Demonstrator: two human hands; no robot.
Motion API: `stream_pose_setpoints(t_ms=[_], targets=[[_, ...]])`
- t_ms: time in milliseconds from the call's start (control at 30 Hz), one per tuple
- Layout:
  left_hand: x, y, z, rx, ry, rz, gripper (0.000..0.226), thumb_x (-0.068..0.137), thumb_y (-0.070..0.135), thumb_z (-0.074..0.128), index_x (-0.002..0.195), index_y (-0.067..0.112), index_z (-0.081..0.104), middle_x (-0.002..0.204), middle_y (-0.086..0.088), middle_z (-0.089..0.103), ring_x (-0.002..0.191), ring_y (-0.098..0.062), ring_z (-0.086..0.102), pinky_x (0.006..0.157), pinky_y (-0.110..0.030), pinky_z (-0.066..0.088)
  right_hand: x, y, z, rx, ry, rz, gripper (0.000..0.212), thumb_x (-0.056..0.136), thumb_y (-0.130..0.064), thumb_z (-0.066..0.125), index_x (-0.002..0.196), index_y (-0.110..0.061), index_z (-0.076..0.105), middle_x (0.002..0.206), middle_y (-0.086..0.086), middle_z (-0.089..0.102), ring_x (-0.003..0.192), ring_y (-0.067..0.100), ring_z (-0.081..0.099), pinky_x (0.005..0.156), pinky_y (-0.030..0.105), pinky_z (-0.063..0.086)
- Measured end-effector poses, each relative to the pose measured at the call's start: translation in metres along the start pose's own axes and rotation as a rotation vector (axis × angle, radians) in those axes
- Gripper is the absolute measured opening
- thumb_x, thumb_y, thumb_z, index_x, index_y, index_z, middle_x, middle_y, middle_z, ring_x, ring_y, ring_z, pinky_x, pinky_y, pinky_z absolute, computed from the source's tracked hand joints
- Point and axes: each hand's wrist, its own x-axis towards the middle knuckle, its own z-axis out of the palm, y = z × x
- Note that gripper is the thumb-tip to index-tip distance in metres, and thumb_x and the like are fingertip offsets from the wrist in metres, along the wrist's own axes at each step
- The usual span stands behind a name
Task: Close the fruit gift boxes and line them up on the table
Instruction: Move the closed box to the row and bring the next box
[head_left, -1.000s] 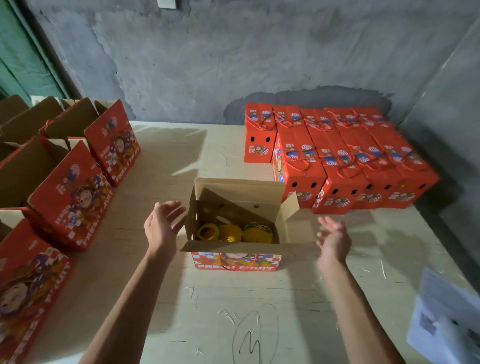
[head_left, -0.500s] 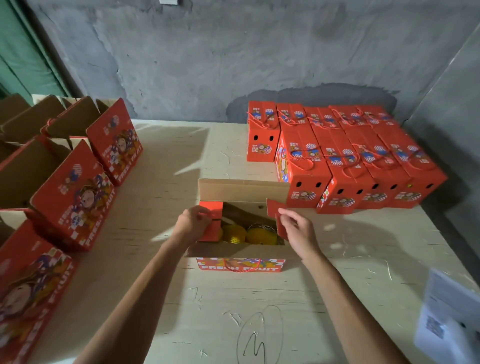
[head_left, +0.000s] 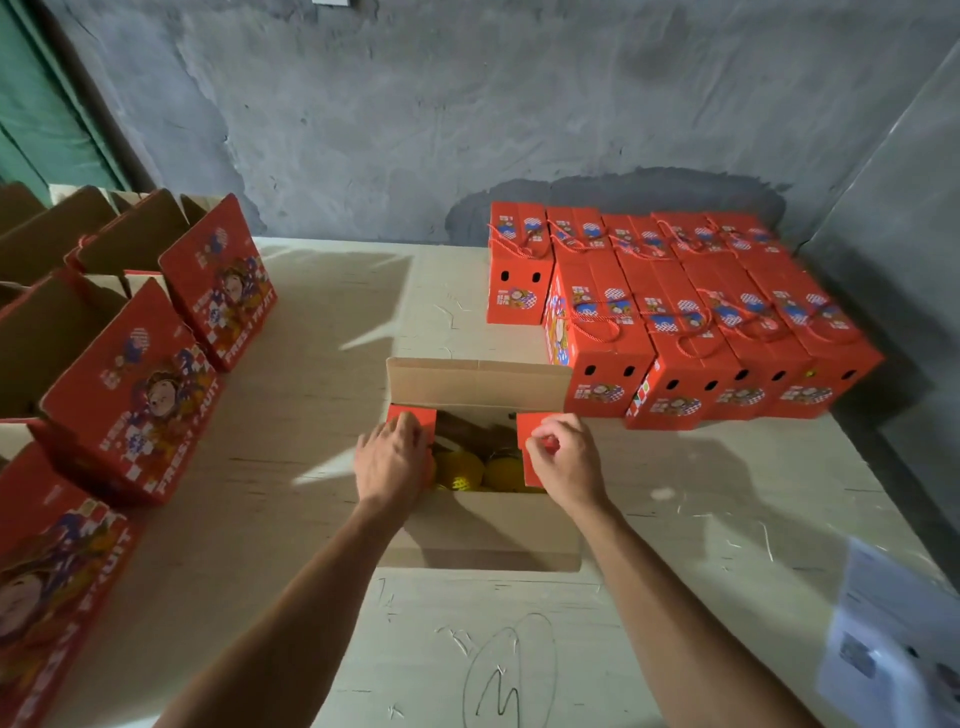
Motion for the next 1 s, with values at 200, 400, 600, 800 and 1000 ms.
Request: stream_pose_setpoints(t_ms=[200,400,600,800,1000], targets=[[0.018,-0.003,0.002,-0.24,-0.012,-0.275,0.019,0.096,0.019,0.053,0.111,0.015,0.043,0.101,-0.017,0.07,0.089,-0.04,0.064,0.071,-0.038,0.039,-0.003,-0.006,0.011,-0.043,0.244,0.056,0.025,0.092,-0.003,0.066,0.116,-0.001,0.062,0.109,0.016,0.068,0.094,0.031,0.069,0.068,0.026,0.046],[0.026,-0.008,0.006,-0.203,-0.045,-0.282,0.087,0.094,0.034,0.057,0.159,0.03,0.0,0.102,-0.009,0.073,0.087,-0.036,0.069,0.07,-0.039,0.048,0.011,-0.007,0.012,-0.135,0.087,0.212,0.084,0.093,-0.016,0.067,0.161,-0.016,0.019,0.158,0.007,0.046,0.121,0.029,0.064,0.076,0.034,0.055],[0.02,-0.008,0.007,-0.362,0.042,-0.232,0.066,0.095,0.058,0.05,0.152,0.037,0.022,0.098,0.002,0.073,0.096,-0.034,0.07,0.077,-0.039,0.049,0.013,-0.013,0.011,-0.003,0.3,0.255,0.033,0.096,-0.023,0.047,0.123,-0.013,0.063,0.122,0.011,0.071,0.108,0.035,0.067,0.08,0.039,0.052],[0.013,-0.012,0.0,-0.613,0.137,-0.18,0.032,0.1,0.058,0.038,0.099,0.03,0.054,0.082,0.016,0.063,0.076,-0.005,0.057,0.076,-0.041,0.052,0.006,-0.011,0.01,0.125,0.307,0.248,0.064,0.089,-0.06,0.025,0.102,-0.015,0.069,0.1,0.006,0.073,0.092,0.027,0.067,0.072,0.034,0.047],[0.018,-0.014,0.003,-0.542,0.116,-0.183,0.036,0.091,0.065,0.062,0.099,0.03,0.067,0.104,0.009,0.058,0.101,-0.013,0.056,0.091,-0.038,0.051,0.009,-0.003,0.013,-0.096,0.258,-0.006,0.044,0.088,-0.06,0.071,0.094,-0.016,0.072,0.098,-0.004,0.073,0.092,0.014,0.064,0.078,0.036,0.055]])
